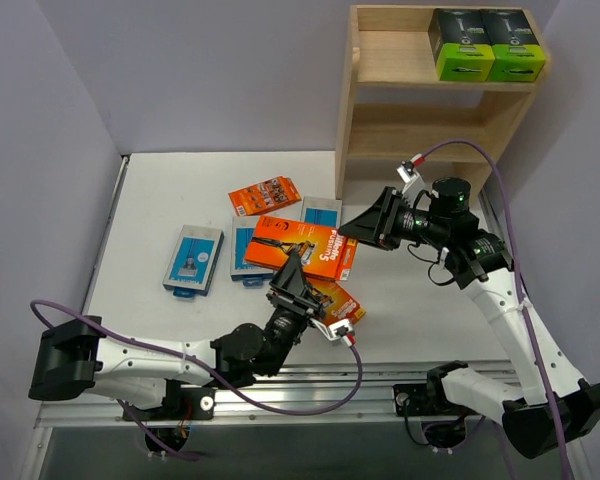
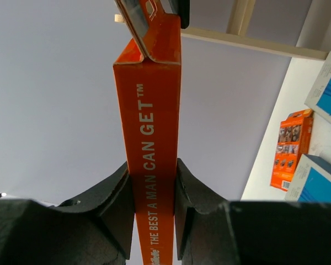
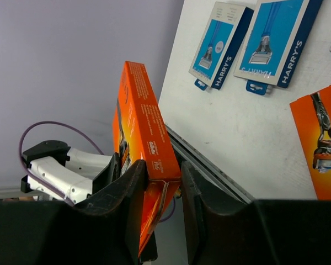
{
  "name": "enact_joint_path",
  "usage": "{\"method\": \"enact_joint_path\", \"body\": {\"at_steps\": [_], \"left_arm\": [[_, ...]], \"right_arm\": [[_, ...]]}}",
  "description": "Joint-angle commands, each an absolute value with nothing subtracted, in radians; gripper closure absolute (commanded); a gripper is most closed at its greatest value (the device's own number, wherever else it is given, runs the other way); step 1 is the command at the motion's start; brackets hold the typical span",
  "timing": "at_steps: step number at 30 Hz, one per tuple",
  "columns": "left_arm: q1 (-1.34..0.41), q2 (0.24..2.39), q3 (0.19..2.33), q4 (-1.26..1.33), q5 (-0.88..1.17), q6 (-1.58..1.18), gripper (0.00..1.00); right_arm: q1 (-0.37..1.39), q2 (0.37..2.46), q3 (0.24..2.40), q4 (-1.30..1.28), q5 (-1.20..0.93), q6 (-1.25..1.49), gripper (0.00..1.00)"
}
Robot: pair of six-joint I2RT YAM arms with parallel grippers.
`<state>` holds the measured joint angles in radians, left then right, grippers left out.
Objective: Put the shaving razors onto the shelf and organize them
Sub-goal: Pass the shaving razor from the left arm to the right, then place the shaving razor onto shelf
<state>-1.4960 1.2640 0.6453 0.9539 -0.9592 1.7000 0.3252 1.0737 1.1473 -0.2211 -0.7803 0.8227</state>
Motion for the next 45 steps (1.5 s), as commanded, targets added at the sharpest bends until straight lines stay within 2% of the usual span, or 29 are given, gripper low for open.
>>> {"method": "enact_joint_path", "body": {"at_steps": [1,4,5,14,15,23,33,45], "left_arm": [[-1.496,1.181,0.637,0.916,-0.916,1.562,0.85],[-1.486,1.128,0.621,0.862,-0.899,1.497,0.64],[-1.485,1.118,0.62,0.845,-0.894,1.484,0.5],[-1.459,1.112,0.615,0.785,-0.877,1.413,0.21],[-1.459,1.114,0.615,0.787,-0.879,1.414,0.07],[-1.462,1.057,0.618,0.785,-0.894,1.385,0.06],[-1.476,0.922,0.595,0.647,-0.859,1.339,0.06],[-1.453,0.787,0.555,0.822,-0.874,1.321,0.06]], "right_arm": [[0.308,1.031,1.134,-0.097,-0.903,0.873,1.0],[0.299,1.005,1.118,-0.095,-0.911,0.882,1.0],[0.295,0.999,1.115,-0.094,-0.913,0.887,1.0],[0.29,0.931,1.048,-0.024,-0.868,0.994,1.0],[0.288,0.928,1.048,-0.049,-0.858,0.993,1.0],[0.256,0.87,0.962,-0.074,-0.739,1.029,1.0],[0.132,0.877,0.934,0.125,-0.715,1.144,1.0],[0.009,1.04,1.256,0.222,-0.707,1.215,1.0]]}}
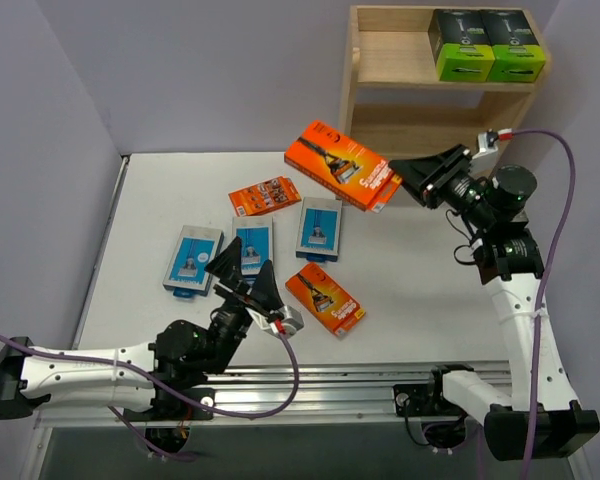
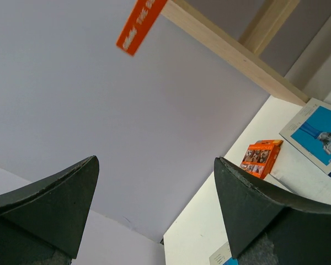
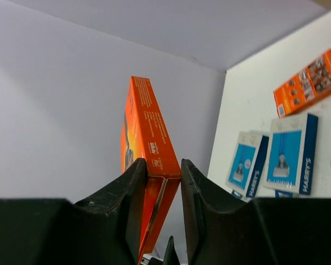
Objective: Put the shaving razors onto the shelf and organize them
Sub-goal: Place the shaving razor onto shelf
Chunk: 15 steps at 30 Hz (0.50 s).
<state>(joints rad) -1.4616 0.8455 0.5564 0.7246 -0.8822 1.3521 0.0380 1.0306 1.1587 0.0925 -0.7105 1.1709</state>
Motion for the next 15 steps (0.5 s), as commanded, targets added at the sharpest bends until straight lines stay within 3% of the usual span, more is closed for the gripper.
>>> {"method": "enact_joint_path", "body": {"at_steps": [1,15], "left_arm": [[-1.451,0.776,0.554,0.821,-0.871,1.322,0.06],[-1.448,0.709,0.549,0.779,-0.845,1.252,0.06]], "right_arm": [[0.005,1.055,1.273,0.227,-0.683,1.216,1.0],[-0.124,1.213,1.515,0.249,-0.474,1.21,1.0]]}}
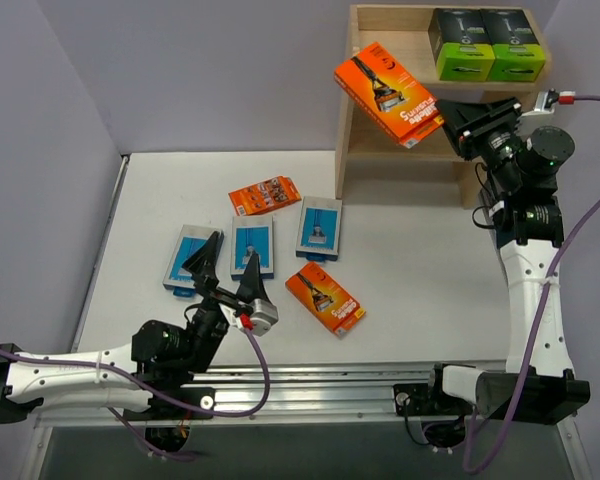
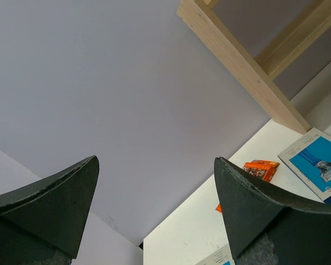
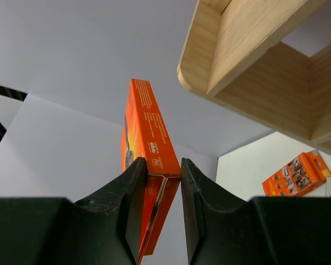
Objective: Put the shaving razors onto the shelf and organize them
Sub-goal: Place the shaving razor onto shelf
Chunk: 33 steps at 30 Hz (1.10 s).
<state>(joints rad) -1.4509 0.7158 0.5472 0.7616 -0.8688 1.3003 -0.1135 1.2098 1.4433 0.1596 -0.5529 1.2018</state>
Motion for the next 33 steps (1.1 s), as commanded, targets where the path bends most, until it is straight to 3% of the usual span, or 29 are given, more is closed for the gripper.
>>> {"method": "enact_joint_path", "body": {"at_steps": [1,9,20,33], "left_arm": [[-1.447,0.71,0.551,0.772,-0.841,1.237,0.06],[-1.448,0.687,0.552,0.744,-0.822,1.201,0.06],[-1.45,0.661,0.561,0.733,-0.818,1.161,0.06],[-1.453,0.632,0.571,0.709,-0.805,1.112,0.06]], "right_arm": [[-0.126,1.222,1.522,0.247,-0.456,1.21,1.0],[-0.127,1.253,1.597,0.21,-0.238,1.174,1.0],[-0.11,1.336,1.709,0.164,-0.135,1.111,1.0],[0.063,1.499,1.91,0.08,0.07,0.965,1.0]]}}
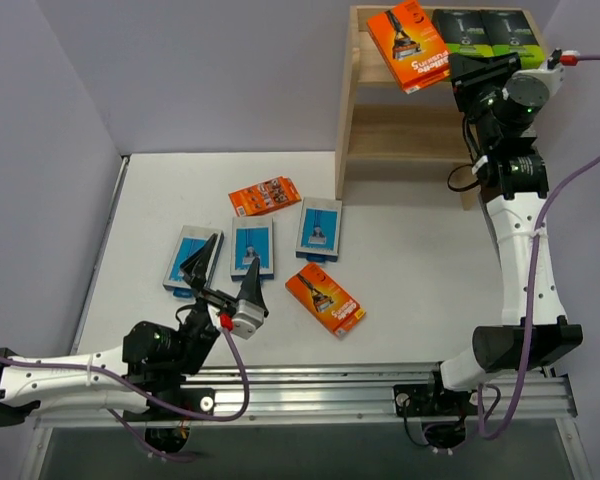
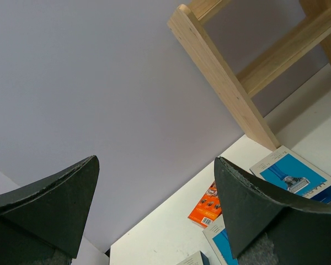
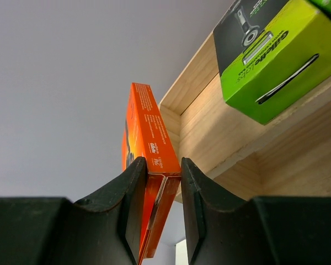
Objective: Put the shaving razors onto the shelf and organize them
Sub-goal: Place the shaving razor onto shelf
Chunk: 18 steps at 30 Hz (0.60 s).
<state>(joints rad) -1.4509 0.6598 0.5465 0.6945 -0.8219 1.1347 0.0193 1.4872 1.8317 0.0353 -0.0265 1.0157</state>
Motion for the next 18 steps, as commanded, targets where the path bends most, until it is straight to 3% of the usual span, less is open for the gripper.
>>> {"method": "enact_joint_path", "body": {"at_steps": [1,18], "left_arm": [[-1.453,0.624,0.569,0.71,-0.804,1.111,0.06],[-1.463,0.569,0.551,0.707,-0.782,1.114,0.06]], "right_arm": [[0.084,1.505,1.922,0.077,0.102,0.959,1.0],[0.178,1.532,1.872,0.136,0.317,0.91,1.0]]}}
